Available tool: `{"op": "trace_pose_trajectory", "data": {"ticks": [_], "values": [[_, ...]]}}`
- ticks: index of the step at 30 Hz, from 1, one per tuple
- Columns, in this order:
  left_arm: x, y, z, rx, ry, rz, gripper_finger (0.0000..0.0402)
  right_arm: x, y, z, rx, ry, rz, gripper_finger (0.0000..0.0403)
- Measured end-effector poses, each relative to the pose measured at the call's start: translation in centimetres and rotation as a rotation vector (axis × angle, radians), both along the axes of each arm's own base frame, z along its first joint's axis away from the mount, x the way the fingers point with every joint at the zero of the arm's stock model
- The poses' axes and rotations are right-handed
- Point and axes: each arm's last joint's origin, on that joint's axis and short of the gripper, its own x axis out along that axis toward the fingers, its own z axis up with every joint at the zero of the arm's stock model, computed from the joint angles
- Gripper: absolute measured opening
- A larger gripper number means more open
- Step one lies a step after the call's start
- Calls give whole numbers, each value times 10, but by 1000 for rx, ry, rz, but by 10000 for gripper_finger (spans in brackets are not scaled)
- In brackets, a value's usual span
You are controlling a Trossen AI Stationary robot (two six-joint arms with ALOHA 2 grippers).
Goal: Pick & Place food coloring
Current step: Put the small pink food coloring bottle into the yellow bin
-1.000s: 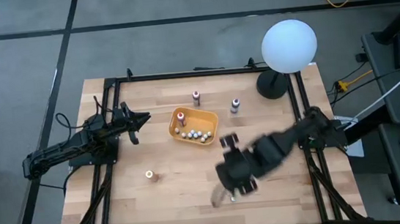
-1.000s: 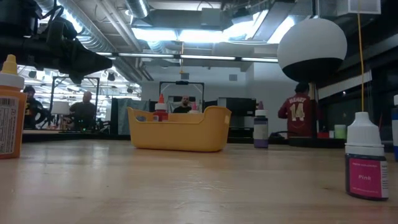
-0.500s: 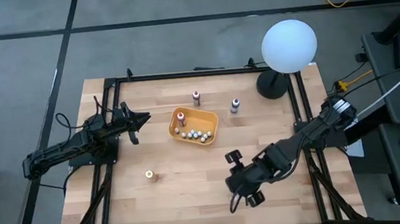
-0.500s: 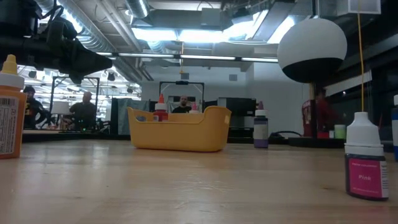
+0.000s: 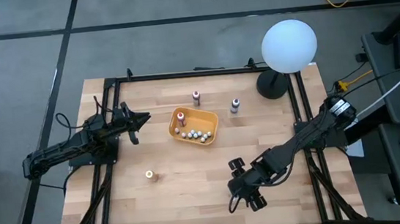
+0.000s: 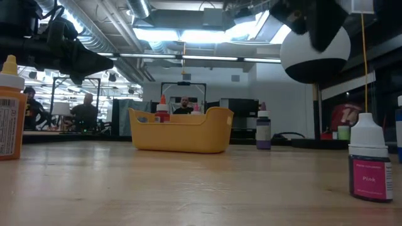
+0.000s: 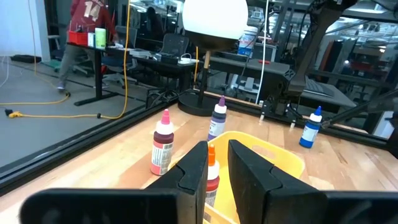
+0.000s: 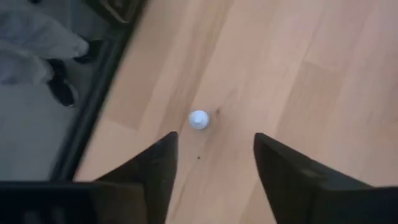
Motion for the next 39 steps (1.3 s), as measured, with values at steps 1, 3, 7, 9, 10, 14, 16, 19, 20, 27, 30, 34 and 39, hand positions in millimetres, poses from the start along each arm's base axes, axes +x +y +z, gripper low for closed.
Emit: {"op": "trace_pose_trajectory", "data": {"ticks": [1, 3, 7, 9, 10, 14, 16, 19, 20, 27, 30, 34, 39], "values": [[0, 0, 0, 0, 0, 0, 60, 2, 1, -4, -1, 6, -13, 224], [0, 0, 0, 0, 0, 0, 61, 6, 4, -11, 5, 6, -26, 236], [0, 0, 0, 0, 0, 0, 59, 13, 11, -30, 7, 44, -66, 239], [0, 0, 0, 0, 2, 0, 57, 13, 14, -38, 2, 67, -77, 235], [0, 0, 0, 0, 2, 0, 57, 12, 17, -41, -1, 72, -72, 232], [0, 0, 0, 0, 0, 0, 59, 13, 25, -52, -7, 79, -53, 221], [0, 0, 0, 0, 1, 0, 61, 14, 29, -56, 0, 68, -47, 218], [0, 0, 0, 0, 0, 0, 60, 16, 32, -63, -1, 68, -45, 214], [0, 0, 0, 0, 1, 0, 59, 17, 32, -64, -1, 70, -47, 213], [0, 0, 0, 0, 1, 0, 58, 18, 31, -68, -49, 52, -69, 201], [0, 0, 0, 0, 1, 0, 60, 20, 30, -71, -50, 55, -76, 193], [0, 0, 0, 0, 0, 0, 60, 21, 31, -81, -45, 86, -68, 182], [0, 0, 0, 0, 1, 0, 57, 21, 32, -83, -30, 103, -111, 170]]}}
